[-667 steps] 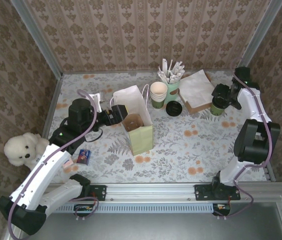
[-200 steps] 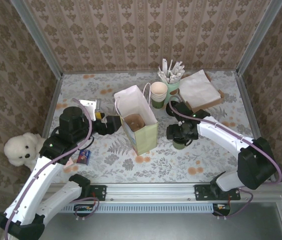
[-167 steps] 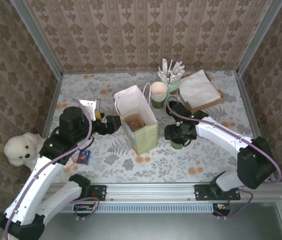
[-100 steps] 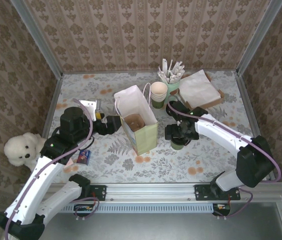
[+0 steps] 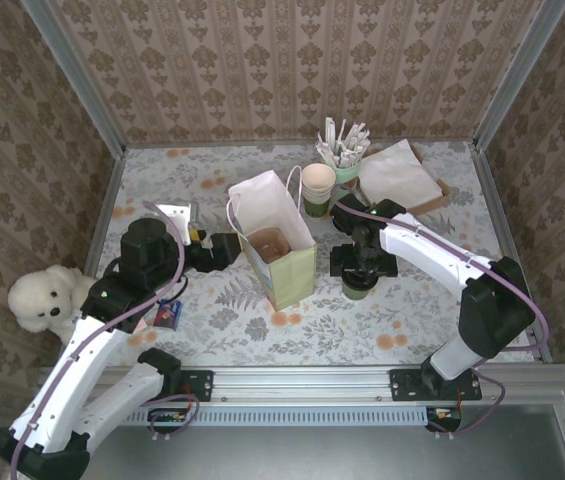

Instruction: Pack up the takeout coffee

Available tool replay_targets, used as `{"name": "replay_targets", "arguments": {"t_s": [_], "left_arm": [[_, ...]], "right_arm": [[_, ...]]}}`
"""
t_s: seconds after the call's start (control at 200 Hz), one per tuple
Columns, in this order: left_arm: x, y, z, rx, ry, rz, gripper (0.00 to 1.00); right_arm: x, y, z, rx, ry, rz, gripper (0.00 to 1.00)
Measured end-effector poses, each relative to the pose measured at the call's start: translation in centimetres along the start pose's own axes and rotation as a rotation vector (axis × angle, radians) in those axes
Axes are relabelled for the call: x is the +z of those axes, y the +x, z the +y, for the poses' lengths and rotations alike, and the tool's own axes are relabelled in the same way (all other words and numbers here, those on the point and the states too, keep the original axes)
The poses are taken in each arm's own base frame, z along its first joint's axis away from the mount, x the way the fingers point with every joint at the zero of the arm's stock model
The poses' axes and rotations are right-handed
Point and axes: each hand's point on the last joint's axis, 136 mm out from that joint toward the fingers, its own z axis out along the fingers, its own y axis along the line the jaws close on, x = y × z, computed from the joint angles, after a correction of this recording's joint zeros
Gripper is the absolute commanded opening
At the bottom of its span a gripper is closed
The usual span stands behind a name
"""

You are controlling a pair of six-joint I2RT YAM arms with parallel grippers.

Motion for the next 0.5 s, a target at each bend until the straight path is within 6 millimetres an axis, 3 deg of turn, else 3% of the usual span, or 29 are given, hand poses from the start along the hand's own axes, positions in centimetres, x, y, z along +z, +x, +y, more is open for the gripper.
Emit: {"name": "replay_targets", "arguments": {"t_s": [0.5], "left_arm": [[-0.22, 0.03, 0.32, -0.009, -0.015, -0.012, 1.0]], "right_arm": [[-0.3, -0.68, 0.48, -0.002, 0.006, 0.008, 1.0]]}}
